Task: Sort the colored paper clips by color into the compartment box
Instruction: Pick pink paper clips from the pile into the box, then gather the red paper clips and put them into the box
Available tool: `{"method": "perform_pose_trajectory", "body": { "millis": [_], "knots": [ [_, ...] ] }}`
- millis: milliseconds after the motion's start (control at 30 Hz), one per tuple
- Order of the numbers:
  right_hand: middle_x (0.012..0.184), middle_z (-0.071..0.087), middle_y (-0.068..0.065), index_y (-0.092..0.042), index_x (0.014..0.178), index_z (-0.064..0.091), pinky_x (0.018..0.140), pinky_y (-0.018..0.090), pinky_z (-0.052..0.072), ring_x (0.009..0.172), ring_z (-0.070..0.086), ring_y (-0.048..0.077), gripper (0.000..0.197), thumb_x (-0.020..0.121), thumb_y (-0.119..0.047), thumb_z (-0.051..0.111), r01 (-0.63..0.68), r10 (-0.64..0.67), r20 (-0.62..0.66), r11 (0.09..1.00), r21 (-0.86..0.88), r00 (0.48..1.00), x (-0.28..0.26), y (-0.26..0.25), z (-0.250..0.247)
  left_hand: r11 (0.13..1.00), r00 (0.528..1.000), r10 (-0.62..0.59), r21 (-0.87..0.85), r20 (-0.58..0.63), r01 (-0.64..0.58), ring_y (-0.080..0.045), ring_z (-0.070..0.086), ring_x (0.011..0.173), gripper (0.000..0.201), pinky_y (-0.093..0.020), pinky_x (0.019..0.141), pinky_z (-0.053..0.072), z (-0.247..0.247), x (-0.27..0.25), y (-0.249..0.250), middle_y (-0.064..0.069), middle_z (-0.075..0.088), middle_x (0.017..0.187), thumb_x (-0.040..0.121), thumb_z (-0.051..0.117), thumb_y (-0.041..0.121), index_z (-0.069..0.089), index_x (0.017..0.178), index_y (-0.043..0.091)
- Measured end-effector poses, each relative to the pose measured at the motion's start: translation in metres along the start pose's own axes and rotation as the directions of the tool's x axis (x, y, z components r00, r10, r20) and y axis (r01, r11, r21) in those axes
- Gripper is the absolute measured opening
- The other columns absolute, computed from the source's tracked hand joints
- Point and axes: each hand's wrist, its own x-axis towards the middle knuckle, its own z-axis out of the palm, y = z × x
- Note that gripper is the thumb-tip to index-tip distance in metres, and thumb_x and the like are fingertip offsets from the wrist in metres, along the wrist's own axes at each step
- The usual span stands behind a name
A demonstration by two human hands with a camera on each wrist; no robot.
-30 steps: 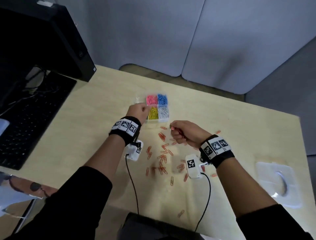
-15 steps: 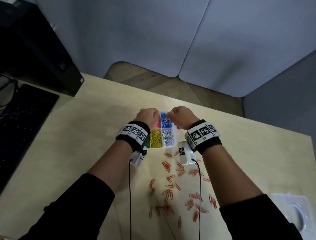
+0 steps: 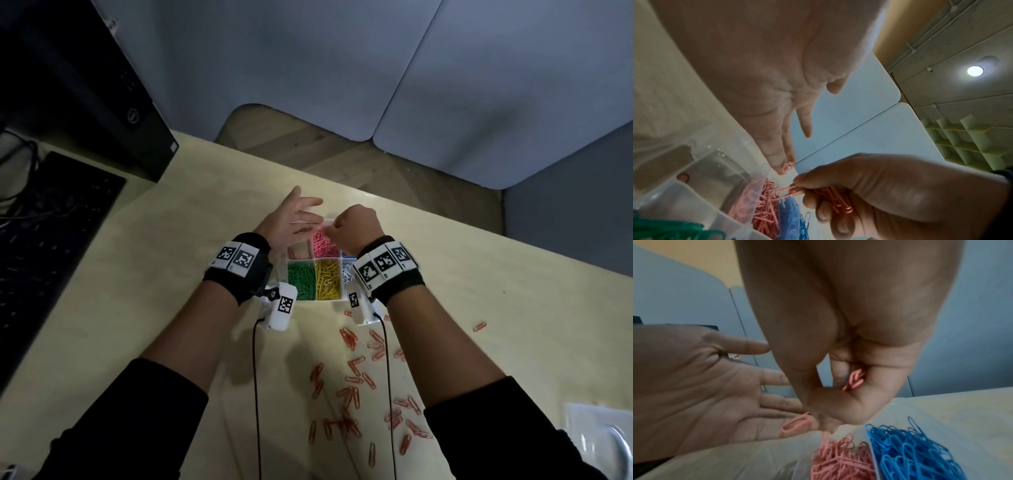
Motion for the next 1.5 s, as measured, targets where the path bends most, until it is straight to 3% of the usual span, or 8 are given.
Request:
{"method": "perform_pose_trajectory", "body": {
  "millis": [333, 500, 633, 733, 900, 1167, 1300, 1500],
  "knots": [
    [0.088, 0.072, 0.011, -0.002, 0.09, 0.071, 0.064, 0.026, 0.047, 0.081, 0.067, 0.025, 0.023, 0.087, -0.022, 0.059, -0.104, 0.104, -0.015, 0.994, 0.023, 0.994, 0.0, -0.008, 0.012, 0.994, 0.998, 0.052, -0.093, 0.031, -0.049, -0.027, 0.049, 0.13, 0.061, -0.042, 0.117, 0.028, 0.009, 0.001, -0.002, -0.017, 0.058, 0.127, 0.101, 0.02, 0.058, 0.032, 0.15, 0.023],
    [0.126, 0.064, 0.013, -0.002, 0.123, 0.063, 0.094, 0.027, 0.044, 0.118, 0.059, 0.026, 0.032, 0.094, -0.013, 0.055, -0.08, 0.078, 0.02, 0.994, 0.078, 0.997, -0.008, -0.003, 0.007, 0.989, 0.993, 0.106, -0.098, -0.053, -0.111, -0.023, 0.052, 0.127, 0.056, -0.038, 0.115, 0.031, 0.015, -0.002, -0.006, -0.013, 0.059, 0.129, 0.1, 0.023, 0.059, 0.039, 0.144, 0.028],
    [0.111, 0.072, 0.01, -0.01, 0.107, 0.073, 0.095, 0.028, 0.052, 0.102, 0.067, 0.022, 0.028, 0.085, 0.004, 0.064, -0.02, 0.032, -0.068, 0.985, 0.172, 0.997, -0.015, 0.001, 0.01, 0.959, 0.947, 0.247, 0.188, -0.203, -0.21, -0.017, 0.061, 0.108, 0.033, -0.023, 0.091, 0.049, 0.013, -0.015, -0.003, -0.007, 0.065, 0.114, 0.103, 0.04, 0.035, 0.059, 0.127, 0.022],
    [0.084, 0.073, 0.002, -0.017, 0.081, 0.073, 0.077, 0.034, 0.061, 0.079, 0.07, 0.016, 0.027, 0.075, 0.009, 0.074, 0.035, 0.007, -0.145, 0.957, 0.286, 0.989, -0.021, 0.009, 0.006, 0.635, 0.854, 0.459, 0.763, -0.245, -0.123, -0.006, 0.061, 0.079, 0.014, -0.014, 0.07, 0.05, -0.001, -0.018, -0.001, 0.003, 0.071, 0.095, 0.09, 0.066, 0.016, 0.074, 0.1, 0.021],
    [0.088, 0.075, -0.004, -0.02, 0.086, 0.075, 0.085, 0.026, 0.055, 0.077, 0.068, 0.01, 0.006, 0.082, -0.016, 0.074, 0.048, 0.018, -0.261, 0.969, 0.244, 0.965, -0.022, 0.051, -0.022, 0.225, 0.978, 0.169, 0.971, -0.119, 0.079, -0.01, 0.059, 0.068, 0.005, -0.026, 0.075, 0.052, -0.004, -0.007, 0.01, 0.007, 0.071, 0.084, 0.08, 0.078, 0.022, 0.079, 0.083, 0.026],
    [0.158, 0.023, 0.015, -0.015, 0.152, 0.028, 0.112, 0.05, 0.035, 0.142, 0.029, 0.037, 0.078, 0.089, -0.042, 0.065, -0.275, 0.262, -0.122, 0.955, -0.114, 0.957, -0.006, 0.146, -0.026, -0.067, 0.992, 0.006, 0.99, -0.123, 0.123, -0.022, 0.064, 0.069, 0.006, -0.035, 0.081, 0.057, 0.019, 0.015, 0.01, 0.0, 0.07, 0.082, 0.079, 0.075, 0.022, 0.078, 0.082, 0.017],
    [0.165, -0.008, 0.01, -0.023, 0.157, 0.002, 0.112, 0.063, 0.025, 0.15, 0.003, 0.038, 0.093, 0.09, -0.06, 0.055, -0.277, 0.281, -0.014, 0.934, -0.227, 0.96, -0.014, 0.155, -0.004, -0.18, 0.996, -0.028, 0.98, -0.089, 0.082, -0.023, 0.059, 0.07, 0.008, -0.032, 0.072, 0.051, 0.023, 0.011, 0.005, -0.001, 0.065, 0.081, 0.085, 0.07, 0.019, 0.075, 0.091, 0.016],
    [0.164, -0.015, 0.01, -0.024, 0.157, -0.007, 0.111, 0.065, 0.025, 0.151, -0.002, 0.038, 0.099, 0.087, -0.071, 0.047, -0.262, 0.268, -0.014, 0.926, -0.272, 0.963, -0.017, 0.155, 0.0, -0.162, 0.996, -0.062, 0.985, -0.066, 0.056, -0.024, 0.064, 0.078, 0.012, -0.034, 0.076, 0.055, 0.016, 0.0, 0.006, -0.003, 0.068, 0.09, 0.091, 0.059, 0.019, 0.066, 0.084, 0.013]
  ]
}}
